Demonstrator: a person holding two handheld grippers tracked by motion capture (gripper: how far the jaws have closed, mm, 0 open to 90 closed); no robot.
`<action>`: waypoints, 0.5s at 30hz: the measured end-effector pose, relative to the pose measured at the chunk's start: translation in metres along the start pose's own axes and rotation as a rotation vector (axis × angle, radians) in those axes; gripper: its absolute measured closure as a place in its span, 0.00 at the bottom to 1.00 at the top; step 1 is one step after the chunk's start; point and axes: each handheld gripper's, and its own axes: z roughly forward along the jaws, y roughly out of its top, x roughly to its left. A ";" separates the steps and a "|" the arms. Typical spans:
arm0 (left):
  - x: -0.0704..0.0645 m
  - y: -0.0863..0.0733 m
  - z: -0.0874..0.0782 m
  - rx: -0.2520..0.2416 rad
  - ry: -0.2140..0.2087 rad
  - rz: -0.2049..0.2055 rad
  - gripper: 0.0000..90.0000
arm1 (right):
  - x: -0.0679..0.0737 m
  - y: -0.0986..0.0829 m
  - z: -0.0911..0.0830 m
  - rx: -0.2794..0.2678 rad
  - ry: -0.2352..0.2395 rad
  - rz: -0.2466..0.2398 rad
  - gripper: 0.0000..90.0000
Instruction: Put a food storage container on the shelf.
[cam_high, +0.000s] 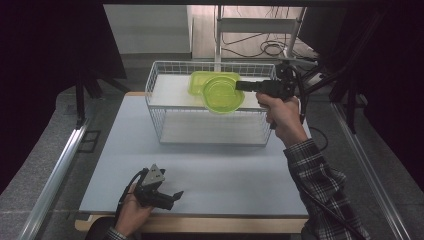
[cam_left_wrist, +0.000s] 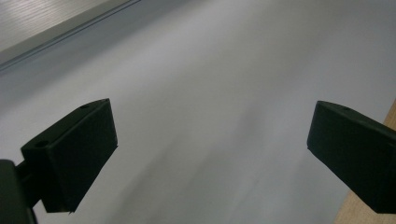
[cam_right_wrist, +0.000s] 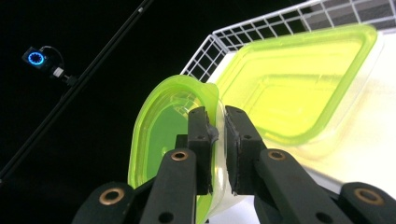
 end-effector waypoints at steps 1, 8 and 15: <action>0.000 0.000 0.000 0.000 0.001 0.001 0.02 | 0.000 0.002 0.001 -0.002 -0.003 0.001 0.90; 0.002 0.000 -0.002 -0.009 -0.007 -0.014 0.02 | 0.003 0.015 0.009 -0.022 -0.019 0.001 0.90; 0.004 0.000 -0.006 -0.029 -0.003 -0.044 0.03 | 0.005 0.026 0.016 -0.047 -0.051 -0.002 0.90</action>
